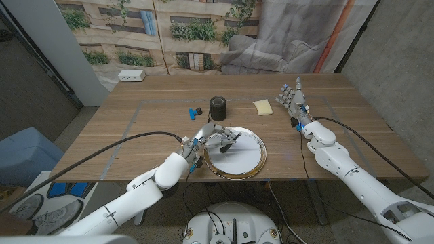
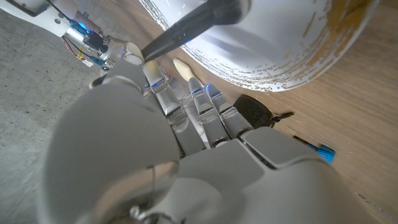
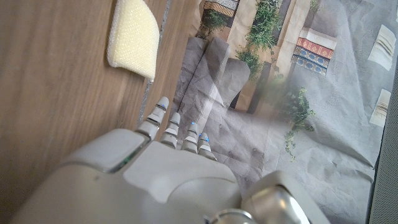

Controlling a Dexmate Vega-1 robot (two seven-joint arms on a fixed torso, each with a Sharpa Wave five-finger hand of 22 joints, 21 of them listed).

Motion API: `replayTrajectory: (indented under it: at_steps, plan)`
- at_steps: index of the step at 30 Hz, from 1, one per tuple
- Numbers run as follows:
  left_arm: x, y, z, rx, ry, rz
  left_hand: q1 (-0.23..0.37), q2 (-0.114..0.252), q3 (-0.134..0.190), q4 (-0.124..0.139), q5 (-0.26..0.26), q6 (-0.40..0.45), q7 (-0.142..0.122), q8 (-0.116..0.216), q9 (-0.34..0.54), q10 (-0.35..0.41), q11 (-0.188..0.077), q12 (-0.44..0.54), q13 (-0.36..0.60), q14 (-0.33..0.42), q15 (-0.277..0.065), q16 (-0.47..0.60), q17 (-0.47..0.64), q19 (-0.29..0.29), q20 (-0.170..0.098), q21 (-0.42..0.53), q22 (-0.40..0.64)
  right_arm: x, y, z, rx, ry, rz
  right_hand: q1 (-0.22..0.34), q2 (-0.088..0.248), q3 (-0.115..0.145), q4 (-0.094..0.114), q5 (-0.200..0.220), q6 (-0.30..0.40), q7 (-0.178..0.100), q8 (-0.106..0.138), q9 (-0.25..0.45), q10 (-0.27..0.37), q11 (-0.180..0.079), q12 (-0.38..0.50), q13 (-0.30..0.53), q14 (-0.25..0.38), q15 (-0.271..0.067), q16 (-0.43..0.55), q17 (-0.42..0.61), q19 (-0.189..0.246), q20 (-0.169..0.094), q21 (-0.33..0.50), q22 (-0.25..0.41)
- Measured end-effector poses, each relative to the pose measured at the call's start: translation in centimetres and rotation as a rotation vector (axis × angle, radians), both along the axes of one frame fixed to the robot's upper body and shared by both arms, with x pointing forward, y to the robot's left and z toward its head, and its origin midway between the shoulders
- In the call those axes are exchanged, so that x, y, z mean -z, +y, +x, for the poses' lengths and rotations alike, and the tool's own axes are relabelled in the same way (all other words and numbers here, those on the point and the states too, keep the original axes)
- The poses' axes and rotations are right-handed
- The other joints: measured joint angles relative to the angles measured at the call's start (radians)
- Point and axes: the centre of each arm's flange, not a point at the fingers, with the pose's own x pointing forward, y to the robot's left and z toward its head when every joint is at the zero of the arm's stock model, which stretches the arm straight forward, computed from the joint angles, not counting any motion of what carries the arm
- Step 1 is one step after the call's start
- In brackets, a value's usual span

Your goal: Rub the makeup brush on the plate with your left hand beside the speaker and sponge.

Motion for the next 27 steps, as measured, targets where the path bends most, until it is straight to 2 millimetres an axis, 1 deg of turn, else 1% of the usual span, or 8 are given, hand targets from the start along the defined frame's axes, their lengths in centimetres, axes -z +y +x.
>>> replayTrajectory:
  at_steps: [12, 27]
  plan:
    - [0.5, -0.5, -0.5, 0.024, 0.018, 0.001, 0.0, 0.0, 0.0, 0.0, 0.002, 0.0, 0.0, 0.0, 0.0, 0.0, 0.0, -0.001, 0.001, 0.0, 0.0, 0.0, 0.0, 0.0, 0.0, 0.0, 0.0, 0.0, 0.0, 0.0, 0.001, 0.0, 0.001, 0.0, 0.0, 0.0, 0.0, 0.0, 0.0, 0.0, 0.0, 0.0, 0.0, 0.0, 0.0, 0.0, 0.0, 0.0, 0.0, 0.0, 0.0, 0.0, 0.0, 0.0]
    - [1.3, -1.4, -0.6, 0.053, 0.047, -0.002, 0.004, 0.004, 0.0, 0.0, 0.002, -0.004, 0.004, 0.0, 0.0, -0.002, 0.002, 0.0, 0.001, 0.0, 0.0, 0.0, 0.0, 0.0, 0.0, 0.0, 0.0, 0.0, 0.0, 0.0, 0.001, 0.0, 0.001, 0.0, 0.0, 0.0, 0.0, 0.0, 0.0, 0.0, 0.0, 0.0, 0.0, 0.0, 0.0, 0.0, 0.0, 0.0, 0.0, 0.0, 0.0, 0.0, 0.0, 0.0]
